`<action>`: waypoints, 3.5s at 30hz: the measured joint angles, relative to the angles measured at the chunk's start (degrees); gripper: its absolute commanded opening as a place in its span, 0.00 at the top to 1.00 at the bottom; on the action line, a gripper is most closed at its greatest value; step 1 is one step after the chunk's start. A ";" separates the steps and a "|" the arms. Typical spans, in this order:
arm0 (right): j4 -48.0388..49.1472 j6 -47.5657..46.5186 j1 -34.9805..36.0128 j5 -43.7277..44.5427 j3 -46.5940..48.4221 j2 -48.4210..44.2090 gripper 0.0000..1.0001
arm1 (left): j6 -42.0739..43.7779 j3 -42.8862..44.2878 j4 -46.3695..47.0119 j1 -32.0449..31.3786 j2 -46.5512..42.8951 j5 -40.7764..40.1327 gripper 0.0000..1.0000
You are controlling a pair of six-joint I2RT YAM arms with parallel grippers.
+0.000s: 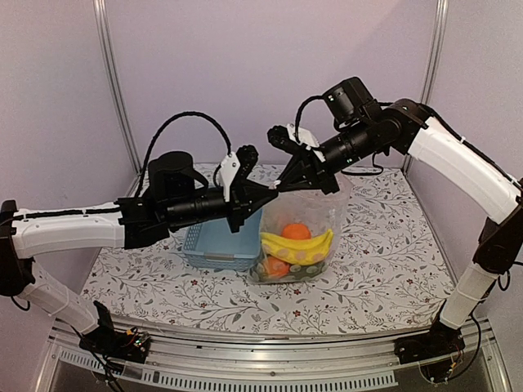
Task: Place the food in the zip-top bag and seal the zipper
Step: Zip the zipper on the zipper food storage bag, then place the zipper food storage bag at the center of the board, then reset both arms
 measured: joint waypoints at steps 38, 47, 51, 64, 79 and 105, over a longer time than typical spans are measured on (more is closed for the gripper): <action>-6.32 -1.97 -8.00 1.95 -0.83 2.08 0.97 | -0.55 -14.27 -6.54 0.13 -22.32 -12.33 1.00; -7.10 -3.17 -11.52 3.34 -5.86 0.74 0.95 | -0.48 -15.26 -8.17 0.37 -23.34 -13.35 1.00; -7.74 -3.76 -12.96 4.09 -7.93 -0.66 0.95 | -0.48 -15.37 -8.17 0.48 -23.34 -13.35 1.00; -8.55 -3.98 -14.64 6.01 -10.40 -3.17 0.96 | -0.50 -16.41 -5.16 0.87 -22.62 -13.49 1.00; -6.19 -4.13 -28.46 11.89 -3.23 -3.06 0.99 | 0.42 11.82 12.79 12.07 17.33 -2.89 1.00; 7.45 1.33 -30.42 1.25 -35.45 -29.92 0.43 | -6.75 -4.44 3.58 19.54 -4.55 4.17 0.21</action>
